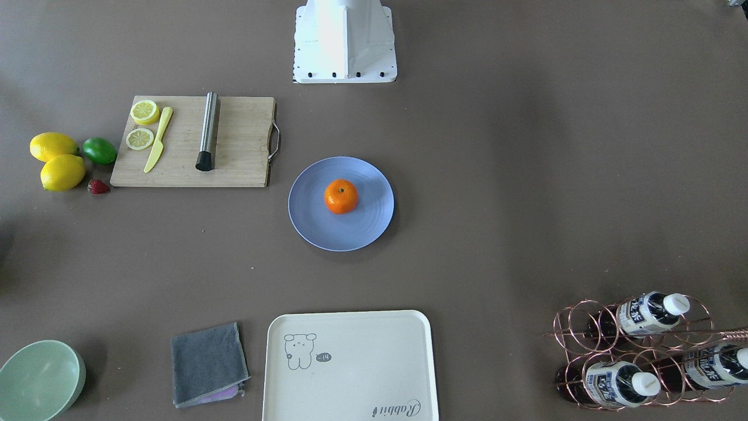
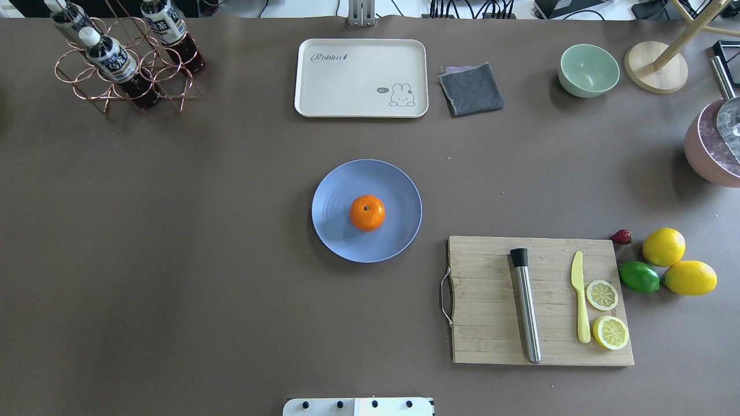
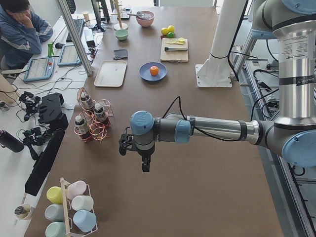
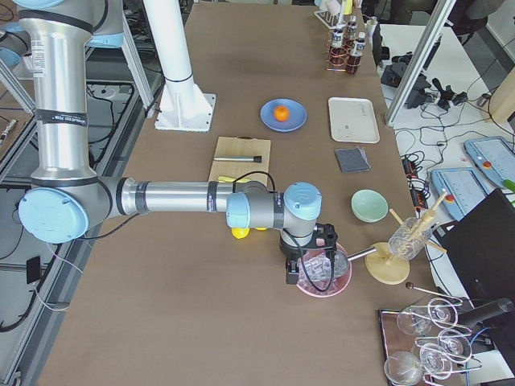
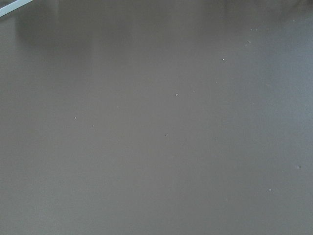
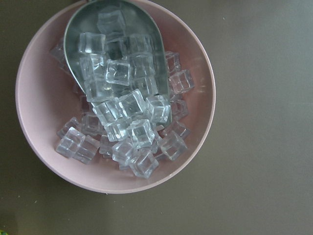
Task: Pick orange to plate
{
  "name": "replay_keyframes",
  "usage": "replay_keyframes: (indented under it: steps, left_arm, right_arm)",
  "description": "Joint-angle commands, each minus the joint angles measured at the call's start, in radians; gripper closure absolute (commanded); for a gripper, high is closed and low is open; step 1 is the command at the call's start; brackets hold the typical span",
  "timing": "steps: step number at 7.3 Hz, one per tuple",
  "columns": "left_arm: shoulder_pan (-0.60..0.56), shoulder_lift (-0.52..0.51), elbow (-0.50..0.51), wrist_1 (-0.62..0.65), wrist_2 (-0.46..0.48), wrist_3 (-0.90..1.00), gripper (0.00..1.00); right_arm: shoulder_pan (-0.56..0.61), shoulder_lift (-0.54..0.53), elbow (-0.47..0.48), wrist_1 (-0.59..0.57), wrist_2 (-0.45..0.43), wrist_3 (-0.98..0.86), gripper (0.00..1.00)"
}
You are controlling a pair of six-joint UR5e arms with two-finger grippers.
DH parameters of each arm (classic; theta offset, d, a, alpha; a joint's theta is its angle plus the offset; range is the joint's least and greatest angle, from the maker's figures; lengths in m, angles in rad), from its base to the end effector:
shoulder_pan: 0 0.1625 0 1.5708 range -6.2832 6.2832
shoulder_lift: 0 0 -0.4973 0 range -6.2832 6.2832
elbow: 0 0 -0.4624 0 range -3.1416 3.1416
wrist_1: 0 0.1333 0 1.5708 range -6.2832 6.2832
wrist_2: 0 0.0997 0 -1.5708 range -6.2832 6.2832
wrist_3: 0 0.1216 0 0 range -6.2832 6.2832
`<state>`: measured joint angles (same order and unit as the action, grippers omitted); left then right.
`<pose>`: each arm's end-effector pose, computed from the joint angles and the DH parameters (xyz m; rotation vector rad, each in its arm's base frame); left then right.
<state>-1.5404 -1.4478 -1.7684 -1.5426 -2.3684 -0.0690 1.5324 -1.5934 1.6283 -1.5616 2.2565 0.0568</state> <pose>-0.0309 -0.5048 0.7018 0.0042 0.7987 -0.0180 0.0350 -0.5564 0.7332 0.0097 -0.6868 0.0026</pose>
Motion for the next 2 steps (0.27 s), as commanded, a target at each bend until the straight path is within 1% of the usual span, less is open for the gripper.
replay_keyframes:
  steps: [1, 2]
  left_arm:
    - [0.0, 0.001, 0.001, 0.001, 0.0, 0.0, 0.02]
    - [0.0, 0.0, 0.003, 0.003, 0.0, 0.0, 0.02]
  right_arm:
    - [0.0, 0.001, 0.001, 0.0, 0.002, 0.0, 0.0]
    - [0.0, 0.0, 0.001, 0.0, 0.002, 0.0, 0.0]
